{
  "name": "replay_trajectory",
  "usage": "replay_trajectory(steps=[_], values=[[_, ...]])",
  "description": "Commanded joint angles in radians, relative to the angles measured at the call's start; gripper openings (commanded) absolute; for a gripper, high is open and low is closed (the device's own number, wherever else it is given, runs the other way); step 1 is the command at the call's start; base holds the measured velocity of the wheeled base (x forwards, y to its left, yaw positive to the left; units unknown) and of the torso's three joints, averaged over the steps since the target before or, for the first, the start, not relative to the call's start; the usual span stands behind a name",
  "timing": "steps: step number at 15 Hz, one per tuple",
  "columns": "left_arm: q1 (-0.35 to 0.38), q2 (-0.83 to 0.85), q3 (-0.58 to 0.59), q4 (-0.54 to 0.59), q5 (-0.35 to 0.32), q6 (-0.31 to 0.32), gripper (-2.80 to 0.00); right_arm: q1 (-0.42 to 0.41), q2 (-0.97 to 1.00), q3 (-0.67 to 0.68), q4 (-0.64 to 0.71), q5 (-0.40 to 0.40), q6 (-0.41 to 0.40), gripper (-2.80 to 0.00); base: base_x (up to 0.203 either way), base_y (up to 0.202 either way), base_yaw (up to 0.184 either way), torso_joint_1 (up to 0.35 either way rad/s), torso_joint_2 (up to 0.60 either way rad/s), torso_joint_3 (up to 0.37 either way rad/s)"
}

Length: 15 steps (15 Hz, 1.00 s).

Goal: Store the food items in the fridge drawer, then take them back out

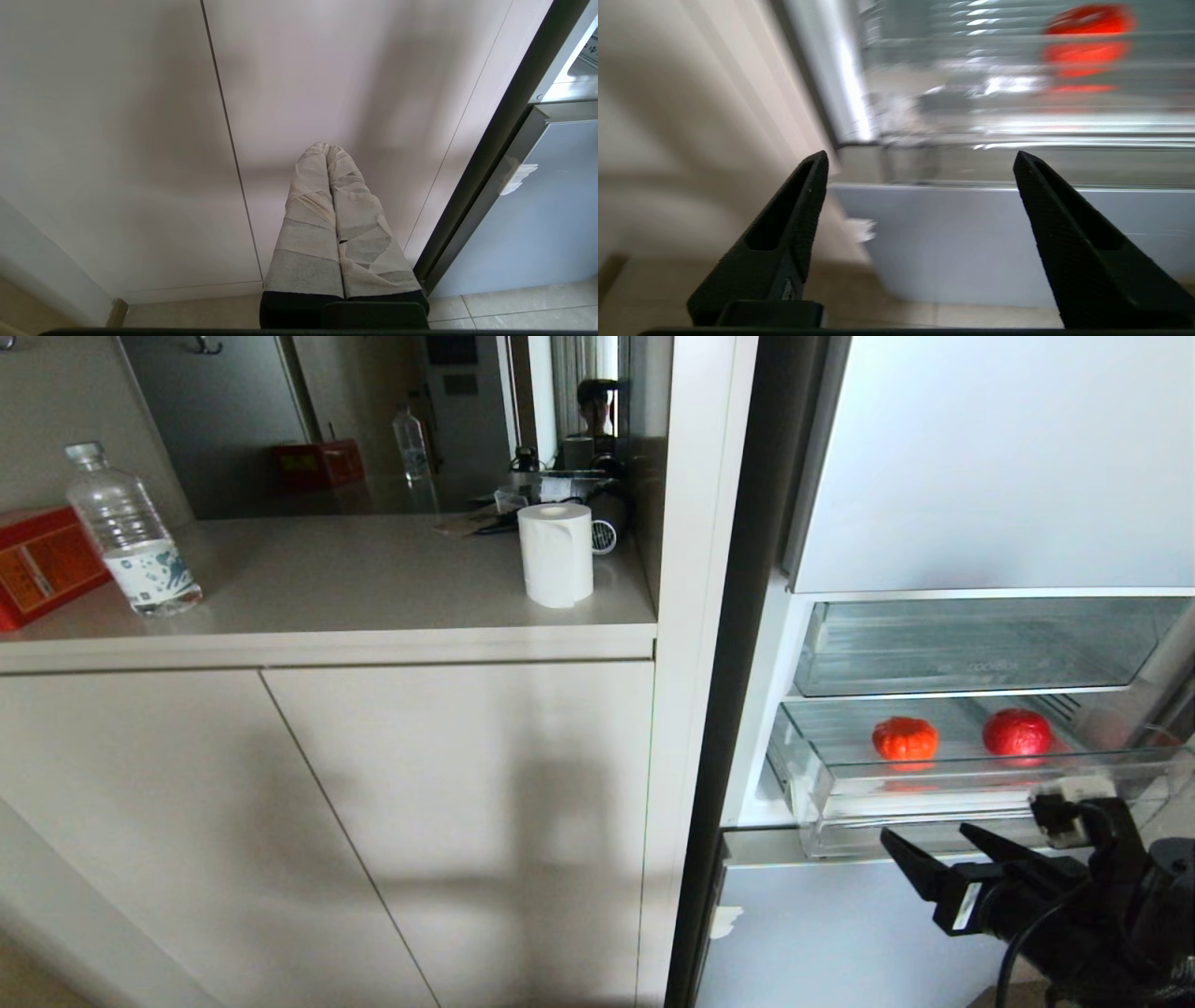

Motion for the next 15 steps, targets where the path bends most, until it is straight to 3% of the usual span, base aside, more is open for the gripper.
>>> replay_trajectory(steps=[1,4,9,12,15], values=[[0.0,0.002,0.0,0.0,0.0,0.0,-2.8,-0.09,-0.13,-0.105,0.114,-0.002,-0.024,0.0,0.0,0.0,0.0,0.0,0.0,0.0],[0.0,0.002,0.0,0.0,0.0,0.0,-2.8,-0.208,-0.203,-0.326,0.447,0.041,-0.049,0.0,0.0,0.0,0.0,0.0,0.0,0.0],[0.0,0.002,0.0,0.0,0.0,0.0,-2.8,-0.404,-0.095,-0.692,0.918,0.217,-0.092,0.0,0.0,0.0,0.0,0.0,0.0,0.0],[0.0,0.002,0.0,0.0,0.0,0.0,-2.8,-0.429,0.0,-0.79,1.051,0.235,-0.187,0.0,0.0,0.0,0.0,0.0,0.0,0.0],[0.0,0.002,0.0,0.0,0.0,0.0,-2.8,-0.43,0.115,-0.859,1.067,0.242,-0.198,0.0,0.0,0.0,0.0,0.0,0.0,0.0]])
